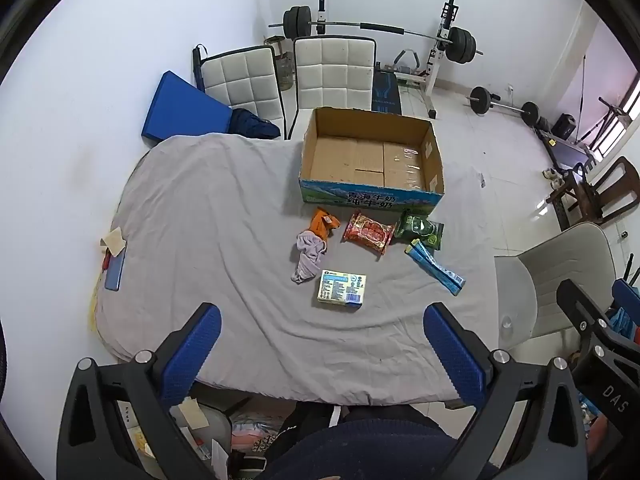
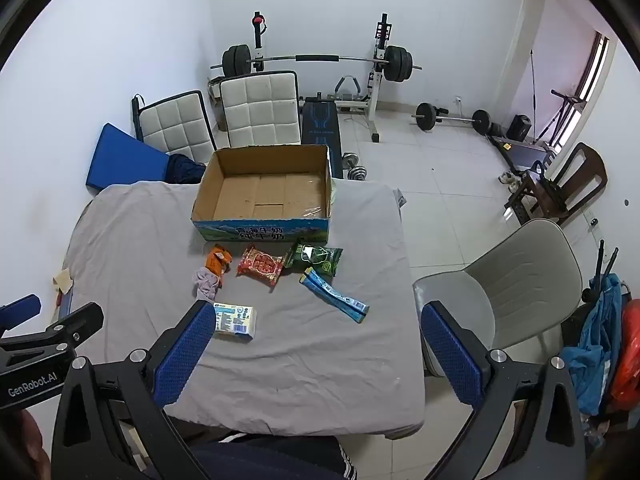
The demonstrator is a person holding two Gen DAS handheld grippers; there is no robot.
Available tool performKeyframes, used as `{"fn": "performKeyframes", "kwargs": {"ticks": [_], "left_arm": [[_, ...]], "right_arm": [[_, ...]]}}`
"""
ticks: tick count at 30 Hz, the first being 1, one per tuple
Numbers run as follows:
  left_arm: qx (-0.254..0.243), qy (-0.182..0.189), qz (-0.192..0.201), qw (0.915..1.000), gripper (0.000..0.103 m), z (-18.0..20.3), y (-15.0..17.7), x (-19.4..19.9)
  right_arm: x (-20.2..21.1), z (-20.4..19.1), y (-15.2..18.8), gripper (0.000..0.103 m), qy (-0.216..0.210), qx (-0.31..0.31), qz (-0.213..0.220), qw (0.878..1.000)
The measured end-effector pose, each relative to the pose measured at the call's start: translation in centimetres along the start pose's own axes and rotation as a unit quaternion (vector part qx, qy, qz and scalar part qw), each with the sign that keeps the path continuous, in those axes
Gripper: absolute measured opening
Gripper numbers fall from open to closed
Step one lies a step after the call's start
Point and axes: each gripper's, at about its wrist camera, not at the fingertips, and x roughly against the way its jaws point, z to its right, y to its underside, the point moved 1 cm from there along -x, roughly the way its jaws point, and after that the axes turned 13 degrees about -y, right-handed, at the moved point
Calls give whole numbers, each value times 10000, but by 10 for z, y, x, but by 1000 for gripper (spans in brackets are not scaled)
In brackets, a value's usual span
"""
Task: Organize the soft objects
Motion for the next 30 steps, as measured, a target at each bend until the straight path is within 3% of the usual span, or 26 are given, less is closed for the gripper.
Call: {"fn": "performKeyframes", "kwargs": {"ticks": [11,13,30], "left_arm": [[-3,29,-41,10000,103,-16,2,-7],[-23,-43,14,10000,103,-2,8,-3],[-4,-53,81,10000,103,-5,11,-3]], "right_arm": [[2,2,3,103,-16,-15,-21,10000],[2,2,3,103,-11,-5,-37,10000],[3,-1,10,103,76,-48,45,9999]]}}
